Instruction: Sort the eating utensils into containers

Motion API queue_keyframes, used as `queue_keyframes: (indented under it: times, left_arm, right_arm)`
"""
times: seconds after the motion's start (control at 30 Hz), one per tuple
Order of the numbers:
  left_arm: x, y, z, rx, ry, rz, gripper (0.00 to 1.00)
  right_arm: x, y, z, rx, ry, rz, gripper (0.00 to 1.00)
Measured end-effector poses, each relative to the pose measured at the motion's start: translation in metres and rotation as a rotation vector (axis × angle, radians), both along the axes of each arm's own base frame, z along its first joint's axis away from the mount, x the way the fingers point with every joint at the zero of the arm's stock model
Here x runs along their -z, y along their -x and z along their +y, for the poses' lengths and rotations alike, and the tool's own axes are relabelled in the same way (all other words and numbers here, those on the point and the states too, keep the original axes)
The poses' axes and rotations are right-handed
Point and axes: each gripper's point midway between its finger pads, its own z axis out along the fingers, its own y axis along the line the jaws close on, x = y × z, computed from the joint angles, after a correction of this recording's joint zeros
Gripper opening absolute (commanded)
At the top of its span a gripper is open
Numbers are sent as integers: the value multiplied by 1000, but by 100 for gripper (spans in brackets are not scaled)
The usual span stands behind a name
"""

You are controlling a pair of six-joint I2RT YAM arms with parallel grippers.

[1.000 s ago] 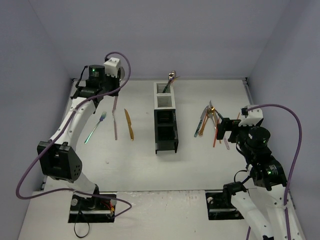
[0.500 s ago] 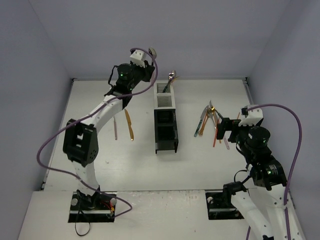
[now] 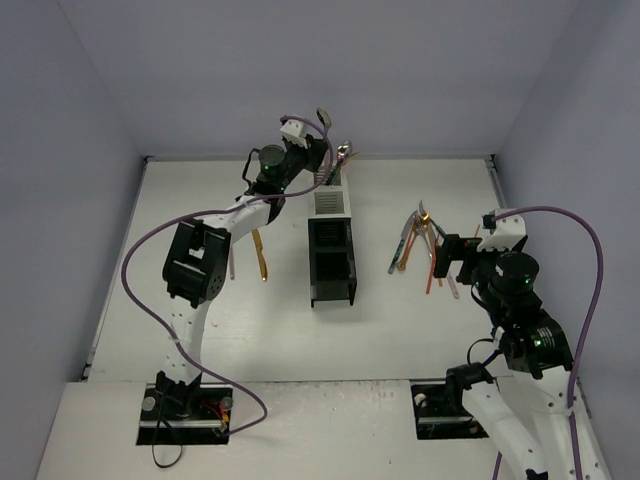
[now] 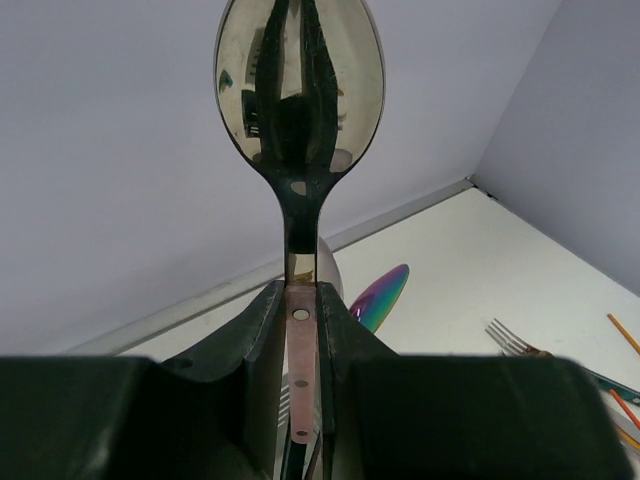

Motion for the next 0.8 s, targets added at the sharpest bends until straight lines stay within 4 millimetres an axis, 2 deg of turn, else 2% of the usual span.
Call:
queue_keyframes:
  times: [0.13, 0.27, 0.37, 0.47, 0.5, 0.63, 0.73, 0.8]
  left_arm:
    - [11, 4, -8, 19, -12, 6, 3]
    - [24, 8, -9, 22, -37, 3, 14]
    - [42, 12, -9, 25, -72, 21, 17]
    - [51, 14, -9, 30, -101, 27, 28]
    - [52, 14, -8, 30, -110, 23, 33]
    - [52, 20, -6, 29, -139, 15, 43]
    - [44, 28, -2, 23, -150, 12, 49]
    - [34, 33, 2, 10, -153, 13, 59]
  right_arm:
    - [1, -1, -1, 7, 4, 3, 100]
    - [1, -1, -2, 13, 6, 2, 100]
    - [1, -1, -3, 13, 7, 3, 100]
    - [1, -1, -3, 13, 7, 2, 100]
    - [1, -1, -2, 13, 6, 2, 100]
    - [1, -1, -2, 13, 7, 2, 100]
    - [1, -1, -2, 13, 7, 2, 100]
    - [1, -1, -2, 13, 7, 2, 100]
